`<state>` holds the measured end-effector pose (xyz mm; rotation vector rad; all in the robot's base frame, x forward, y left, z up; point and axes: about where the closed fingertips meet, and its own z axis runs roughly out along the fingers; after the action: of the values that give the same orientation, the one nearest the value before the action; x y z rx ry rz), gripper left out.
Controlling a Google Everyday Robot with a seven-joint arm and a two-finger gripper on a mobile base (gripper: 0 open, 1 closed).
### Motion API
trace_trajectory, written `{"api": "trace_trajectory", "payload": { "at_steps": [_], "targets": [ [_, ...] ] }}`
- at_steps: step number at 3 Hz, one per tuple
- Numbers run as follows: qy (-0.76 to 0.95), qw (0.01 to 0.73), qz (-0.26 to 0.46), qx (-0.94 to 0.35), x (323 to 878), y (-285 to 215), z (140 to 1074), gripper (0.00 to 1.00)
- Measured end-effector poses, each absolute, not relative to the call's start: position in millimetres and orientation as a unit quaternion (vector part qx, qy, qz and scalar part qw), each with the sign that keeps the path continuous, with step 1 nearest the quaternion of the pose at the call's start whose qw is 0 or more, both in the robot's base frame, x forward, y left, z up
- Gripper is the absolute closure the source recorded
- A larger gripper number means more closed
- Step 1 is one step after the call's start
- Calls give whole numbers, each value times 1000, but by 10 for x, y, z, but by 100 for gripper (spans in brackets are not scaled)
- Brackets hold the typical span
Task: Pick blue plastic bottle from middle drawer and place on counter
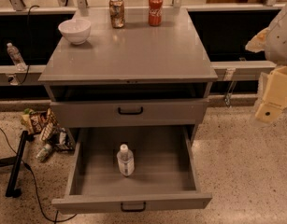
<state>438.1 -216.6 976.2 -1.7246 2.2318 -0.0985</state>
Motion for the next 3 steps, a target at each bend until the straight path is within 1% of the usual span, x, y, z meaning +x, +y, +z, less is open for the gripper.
{"api": "trace_trajectory", "payload": {
  "at_steps": [1,2,3],
  "targets": [
    [781,159,-35,-603,4382,-2166,9763,0],
    [787,178,-3,-591,4398,-2068,9631,0],
    [802,222,90,-548,4431,-1839,9066,0]
  ]
}}
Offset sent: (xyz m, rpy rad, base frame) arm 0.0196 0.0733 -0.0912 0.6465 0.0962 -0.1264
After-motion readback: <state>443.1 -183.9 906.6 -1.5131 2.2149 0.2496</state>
